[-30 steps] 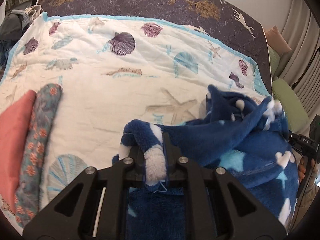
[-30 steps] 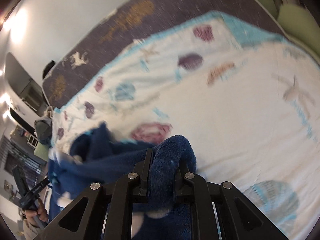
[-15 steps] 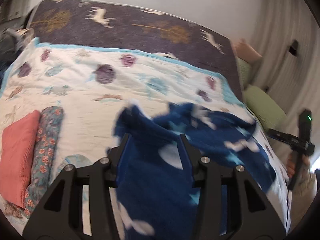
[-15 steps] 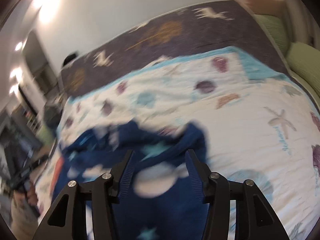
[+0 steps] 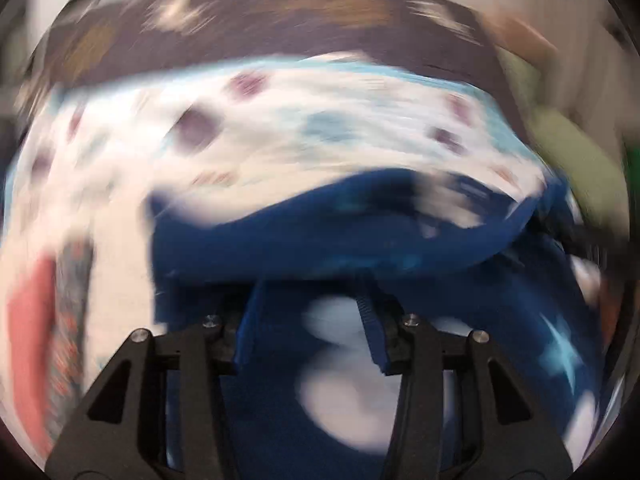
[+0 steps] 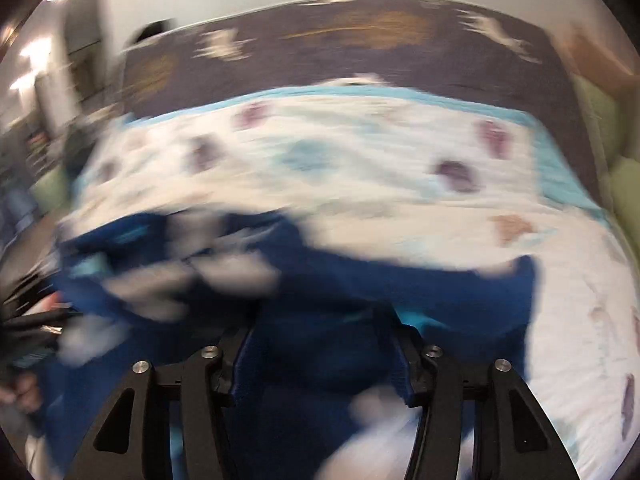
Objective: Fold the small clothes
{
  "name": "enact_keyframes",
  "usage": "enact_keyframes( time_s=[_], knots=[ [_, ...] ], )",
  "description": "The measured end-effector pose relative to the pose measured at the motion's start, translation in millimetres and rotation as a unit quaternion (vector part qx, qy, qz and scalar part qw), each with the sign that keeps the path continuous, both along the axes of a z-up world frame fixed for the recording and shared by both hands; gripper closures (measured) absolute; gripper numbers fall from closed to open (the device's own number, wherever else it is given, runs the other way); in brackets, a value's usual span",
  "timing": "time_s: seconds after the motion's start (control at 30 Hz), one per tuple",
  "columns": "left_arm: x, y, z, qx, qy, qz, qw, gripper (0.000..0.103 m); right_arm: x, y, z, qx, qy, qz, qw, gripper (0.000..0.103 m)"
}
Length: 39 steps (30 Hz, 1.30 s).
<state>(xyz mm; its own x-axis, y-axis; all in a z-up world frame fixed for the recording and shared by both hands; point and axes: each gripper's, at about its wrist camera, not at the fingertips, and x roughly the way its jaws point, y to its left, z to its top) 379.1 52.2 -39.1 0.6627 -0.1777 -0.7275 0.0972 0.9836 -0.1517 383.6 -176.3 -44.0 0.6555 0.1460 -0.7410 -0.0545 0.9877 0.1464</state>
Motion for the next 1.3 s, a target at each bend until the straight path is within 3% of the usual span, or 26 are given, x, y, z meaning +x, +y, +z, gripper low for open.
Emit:
enact_keyframes(
  time_s=[0.03,0.07,0.13,0.2,0.27,0.37,0.4,0.43,0.5,0.63,0.87,0.97,1.07,1.2,1.3],
  knots=[
    [11.1,16.9,-13.6,-0.044,0.031,0.024,0.9983,0.057,11.1,-13.6,-17.6,0.028,0.034,-0.028,0.999,0.046],
    [17.3,39.0,-28.3,-0.112,0.053,0.041,0.9914,0.059,16.6,-28.1,-35.0,0.084,0.061,-0.041,0.994,0.046],
    [11.1,64.3,-32.9,-0.181,0.043,0.064,0.9805,0.076,6.3,-51.6,-35.7,0.17,0.031,-0.051,0.984,0.047],
    [5.3,77.8,-37.2,-0.209,0.045,0.072,0.9743,0.084,-0.9,-54.0,-33.3,0.169,0.028,-0.047,0.984,0.047],
    [-2.3,82.4,-33.3,-0.206,0.043,0.078,0.9745,0.085,-7.6,-49.5,-31.0,0.146,0.021,-0.042,0.988,0.047],
    [-22.9,77.7,-15.1,-0.149,0.029,0.069,0.986,0.08,-20.8,-41.8,-17.0,0.116,0.011,-0.049,0.992,0.047],
    [-36.0,75.9,-8.0,-0.129,0.017,0.056,0.9899,0.068,-29.0,-42.9,-11.8,0.111,0.007,-0.046,0.993,0.047],
    [-49.2,75.0,-1.8,-0.112,0.006,0.049,0.9925,0.05,-43.0,-43.7,-5.1,0.108,0.001,-0.037,0.993,0.046],
    [-80.1,80.0,8.6,-0.074,-0.019,0.044,0.9961,0.04,-70.8,-53.1,2.8,0.104,-0.009,-0.023,0.994,0.046],
    [-134.6,100.1,8.9,-0.076,-0.023,0.021,0.9966,0.04,-141.2,-85.5,4.1,0.122,-0.008,-0.032,0.992,0.044],
    [-205.5,101.3,-19.5,-0.126,0.019,0.006,0.9919,0.04,-253.6,-135.9,-26.4,0.215,0.029,-0.104,0.971,0.04],
    [-219.6,95.8,-31.9,-0.168,0.042,-0.005,0.9848,0.04,-274.1,-137.9,-40.3,0.256,0.044,-0.106,0.96,0.04],
    [-224.2,88.9,-36.2,-0.186,0.053,-0.002,0.9811,0.042,-284.4,-134.4,-39.5,0.261,0.037,-0.112,0.958,0.039],
    [-224.1,89.2,-29.4,-0.185,0.043,0.013,0.9816,0.054,-283.3,-119.2,-30.1,0.262,0.033,-0.088,0.96,0.039],
    [-228.7,98.5,-26.3,-0.21,0.034,-0.004,0.9772,0.083,-280.1,-111.8,-29.3,0.285,0.035,-0.075,0.955,0.038]
  ],
)
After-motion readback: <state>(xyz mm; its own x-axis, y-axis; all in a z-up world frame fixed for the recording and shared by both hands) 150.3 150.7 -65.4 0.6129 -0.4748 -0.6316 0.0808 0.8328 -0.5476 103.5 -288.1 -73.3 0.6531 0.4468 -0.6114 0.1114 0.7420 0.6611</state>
